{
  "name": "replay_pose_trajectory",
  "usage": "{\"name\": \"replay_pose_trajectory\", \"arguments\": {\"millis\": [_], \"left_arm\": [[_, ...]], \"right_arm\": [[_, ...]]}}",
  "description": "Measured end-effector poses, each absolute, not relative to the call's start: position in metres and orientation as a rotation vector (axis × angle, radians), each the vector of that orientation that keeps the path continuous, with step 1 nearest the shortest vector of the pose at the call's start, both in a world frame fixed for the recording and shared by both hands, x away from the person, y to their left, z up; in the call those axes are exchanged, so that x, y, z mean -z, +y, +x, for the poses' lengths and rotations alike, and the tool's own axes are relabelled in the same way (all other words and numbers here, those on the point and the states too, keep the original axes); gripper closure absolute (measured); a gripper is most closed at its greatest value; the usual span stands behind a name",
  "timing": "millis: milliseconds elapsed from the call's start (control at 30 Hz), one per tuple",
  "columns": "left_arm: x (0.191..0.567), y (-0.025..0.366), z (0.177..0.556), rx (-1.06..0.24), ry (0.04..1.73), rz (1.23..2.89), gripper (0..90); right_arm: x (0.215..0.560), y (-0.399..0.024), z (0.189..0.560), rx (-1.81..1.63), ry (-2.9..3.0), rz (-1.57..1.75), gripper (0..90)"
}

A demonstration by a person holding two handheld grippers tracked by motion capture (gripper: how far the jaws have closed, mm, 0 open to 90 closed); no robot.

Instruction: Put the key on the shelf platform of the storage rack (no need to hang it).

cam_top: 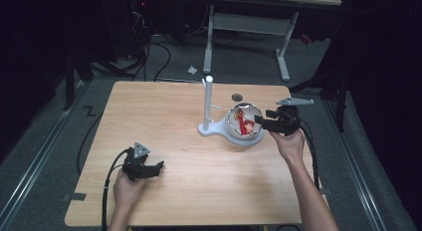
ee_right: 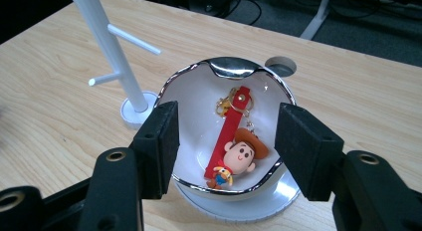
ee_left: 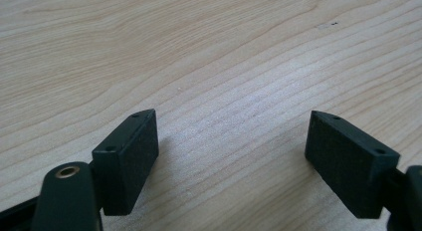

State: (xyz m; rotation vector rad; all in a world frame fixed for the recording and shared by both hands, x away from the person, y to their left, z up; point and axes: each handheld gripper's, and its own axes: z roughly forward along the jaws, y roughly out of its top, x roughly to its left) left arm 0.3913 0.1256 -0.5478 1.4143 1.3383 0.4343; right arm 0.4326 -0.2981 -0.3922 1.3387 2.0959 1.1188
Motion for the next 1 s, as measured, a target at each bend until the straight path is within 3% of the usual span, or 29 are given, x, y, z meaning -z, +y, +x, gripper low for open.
{"name": "replay_pose_trajectory", "arguments": {"millis": [1000], "left_arm": [[0.548,0.126,0.391,-0.431,1.34,1.413,21.6]], "right_arm": [[0.369,-0.326,0.38,-1.188,2.027,1.308,43.2]]}}
